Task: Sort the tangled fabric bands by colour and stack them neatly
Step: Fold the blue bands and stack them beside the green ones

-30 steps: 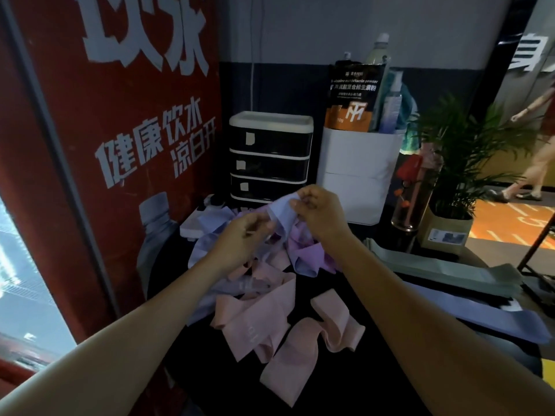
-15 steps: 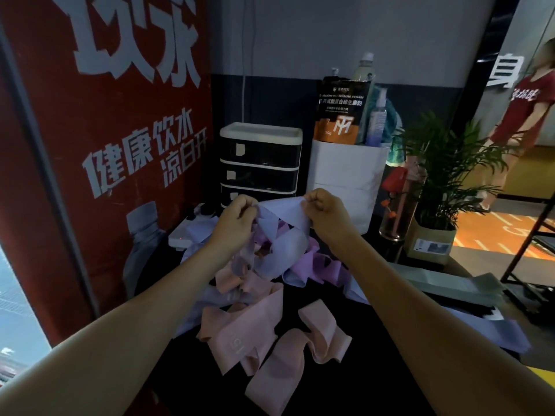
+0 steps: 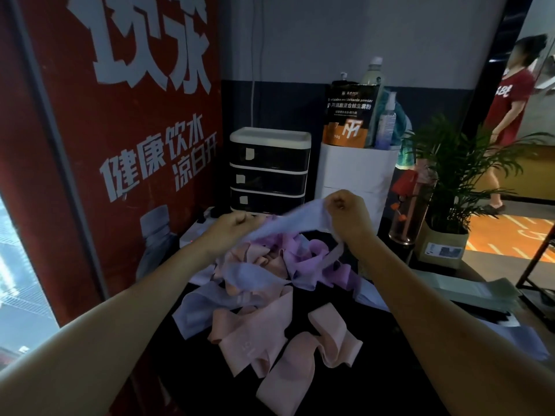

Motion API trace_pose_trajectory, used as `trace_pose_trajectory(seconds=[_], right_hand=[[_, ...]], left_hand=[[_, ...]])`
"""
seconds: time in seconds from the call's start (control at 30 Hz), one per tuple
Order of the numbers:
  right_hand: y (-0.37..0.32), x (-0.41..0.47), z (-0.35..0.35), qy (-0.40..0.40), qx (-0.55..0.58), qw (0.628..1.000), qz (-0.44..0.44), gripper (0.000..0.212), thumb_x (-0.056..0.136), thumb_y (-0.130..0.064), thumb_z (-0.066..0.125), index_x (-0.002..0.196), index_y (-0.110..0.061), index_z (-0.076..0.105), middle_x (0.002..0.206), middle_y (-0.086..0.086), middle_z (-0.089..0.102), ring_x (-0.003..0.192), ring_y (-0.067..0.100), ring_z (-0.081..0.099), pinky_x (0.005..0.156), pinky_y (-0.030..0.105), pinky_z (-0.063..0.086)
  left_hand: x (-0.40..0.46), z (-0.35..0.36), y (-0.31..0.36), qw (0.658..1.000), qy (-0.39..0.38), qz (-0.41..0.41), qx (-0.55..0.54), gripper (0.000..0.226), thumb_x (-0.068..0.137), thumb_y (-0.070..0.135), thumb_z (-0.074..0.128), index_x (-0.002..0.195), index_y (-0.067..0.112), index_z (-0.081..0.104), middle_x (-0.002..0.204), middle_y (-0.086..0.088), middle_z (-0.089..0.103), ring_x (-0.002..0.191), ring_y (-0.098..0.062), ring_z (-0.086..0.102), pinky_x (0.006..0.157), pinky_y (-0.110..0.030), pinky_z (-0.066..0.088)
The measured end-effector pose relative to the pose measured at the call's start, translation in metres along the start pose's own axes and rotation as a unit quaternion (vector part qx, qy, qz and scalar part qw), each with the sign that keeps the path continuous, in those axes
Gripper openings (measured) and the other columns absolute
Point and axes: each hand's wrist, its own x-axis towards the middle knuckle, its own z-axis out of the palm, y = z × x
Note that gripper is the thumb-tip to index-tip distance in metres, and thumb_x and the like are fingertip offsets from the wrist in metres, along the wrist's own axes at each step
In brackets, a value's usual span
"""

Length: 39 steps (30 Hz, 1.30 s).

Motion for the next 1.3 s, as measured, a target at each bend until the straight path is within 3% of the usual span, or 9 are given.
trace_pose_trajectory(seconds=[0.13, 0.33, 0.43, 0.7, 0.83, 0.97, 1.03, 1.17, 1.3], right_hand=[[0.010, -0.005, -0.001, -0.021, -0.043, 0.998, 0.032, 0.022, 0.093, -0.007, 0.044, 0.099, 0.001, 0.063, 0.102, 0.016, 0.066, 0.083, 0.018, 0.052, 0.067, 0.020, 0.035], [0.012, -0.009, 0.005, -0.042, -0.039, 0.998, 0.024, 0.018, 0.093, -0.009, 0.049, 0.097, 0.000, 0.065, 0.088, 0.007, 0.060, 0.080, 0.017, 0.052, 0.054, 0.022, 0.035], [0.016, -0.011, 0.005, -0.062, -0.012, 0.998, 0.010, 0.013, 0.090, -0.007, 0.055, 0.088, -0.003, 0.067, 0.080, 0.003, 0.059, 0.078, 0.016, 0.054, 0.059, 0.012, 0.037], [0.025, -0.015, 0.002, -0.093, -0.020, 0.995, -0.001, 0.008, 0.082, -0.003, 0.066, 0.078, -0.009, 0.064, 0.065, -0.006, 0.056, 0.065, 0.011, 0.052, 0.068, 0.021, 0.040], [0.020, -0.015, -0.003, -0.080, -0.028, 0.996, -0.024, 0.003, 0.084, -0.004, 0.063, 0.082, -0.005, 0.065, 0.066, -0.008, 0.055, 0.064, 0.007, 0.051, 0.057, 0.006, 0.038], [0.015, -0.010, -0.006, -0.070, 0.024, 0.997, -0.011, 0.013, 0.085, 0.000, 0.060, 0.078, -0.010, 0.059, 0.079, 0.003, 0.061, 0.072, 0.015, 0.055, 0.070, 0.021, 0.045], [0.011, -0.010, -0.007, -0.075, 0.051, 0.996, 0.003, 0.012, 0.087, 0.001, 0.057, 0.082, -0.010, 0.056, 0.085, 0.007, 0.060, 0.076, 0.017, 0.054, 0.066, 0.014, 0.043], [0.005, -0.010, -0.009, -0.055, 0.097, 0.993, 0.033, 0.024, 0.087, 0.005, 0.049, 0.074, -0.014, 0.056, 0.082, 0.005, 0.057, 0.068, 0.013, 0.049, 0.057, 0.015, 0.039], [0.005, -0.010, -0.013, -0.055, 0.157, 0.984, 0.070, 0.023, 0.087, 0.009, 0.047, 0.089, -0.004, 0.067, 0.081, 0.005, 0.062, 0.074, 0.015, 0.057, 0.067, 0.019, 0.047]], left_hand=[[-0.007, -0.008, -0.012, 0.999, -0.001, -0.008, 0.048, 0.010, 0.088, 0.020, 0.064, 0.090, 0.011, 0.061, 0.088, 0.002, 0.058, 0.079, -0.008, 0.053, 0.072, -0.018, 0.043], [-0.005, -0.011, -0.015, 0.996, 0.045, -0.040, 0.065, 0.021, 0.087, 0.019, 0.065, 0.106, 0.013, 0.057, 0.106, -0.006, 0.053, 0.092, -0.019, 0.052, 0.080, -0.027, 0.046], [-0.005, -0.012, -0.018, 0.996, 0.058, -0.047, 0.057, 0.013, 0.090, 0.018, 0.062, 0.100, 0.011, 0.060, 0.100, -0.002, 0.059, 0.094, -0.020, 0.056, 0.079, -0.029, 0.045], [-0.002, -0.010, -0.012, 0.995, 0.090, -0.032, -0.009, 0.009, 0.092, 0.018, 0.057, 0.083, 0.017, 0.057, 0.083, 0.001, 0.053, 0.076, -0.013, 0.048, 0.072, -0.026, 0.040], [0.003, -0.006, -0.010, 0.995, 0.088, -0.036, -0.033, 0.022, 0.096, 0.016, 0.051, 0.074, 0.019, 0.051, 0.068, 0.000, 0.043, 0.062, -0.011, 0.038, 0.059, -0.021, 0.032], [0.005, 0.002, -0.003, 0.987, 0.099, -0.059, -0.111, 0.030, 0.098, 0.011, 0.043, 0.070, 0.015, 0.049, 0.064, 0.003, 0.046, 0.056, -0.003, 0.046, 0.055, -0.015, 0.037], [0.003, 0.005, 0.003, 0.977, 0.072, -0.073, -0.187, 0.022, 0.090, 0.022, 0.058, 0.072, 0.015, 0.049, 0.070, 0.001, 0.048, 0.068, -0.010, 0.046, 0.065, -0.021, 0.038], [-0.002, 0.002, 0.006, 0.998, -0.010, -0.053, 0.014, 0.057, 0.066, 0.028, 0.083, 0.108, 0.022, 0.045, 0.104, 0.010, 0.046, 0.093, -0.008, 0.048, 0.081, -0.027, 0.045], [-0.002, 0.006, 0.006, 0.998, 0.047, 0.010, 0.044, 0.052, 0.076, 0.010, 0.075, 0.114, 0.020, 0.041, 0.096, 0.012, 0.042, 0.084, -0.005, 0.044, 0.066, -0.016, 0.039]])
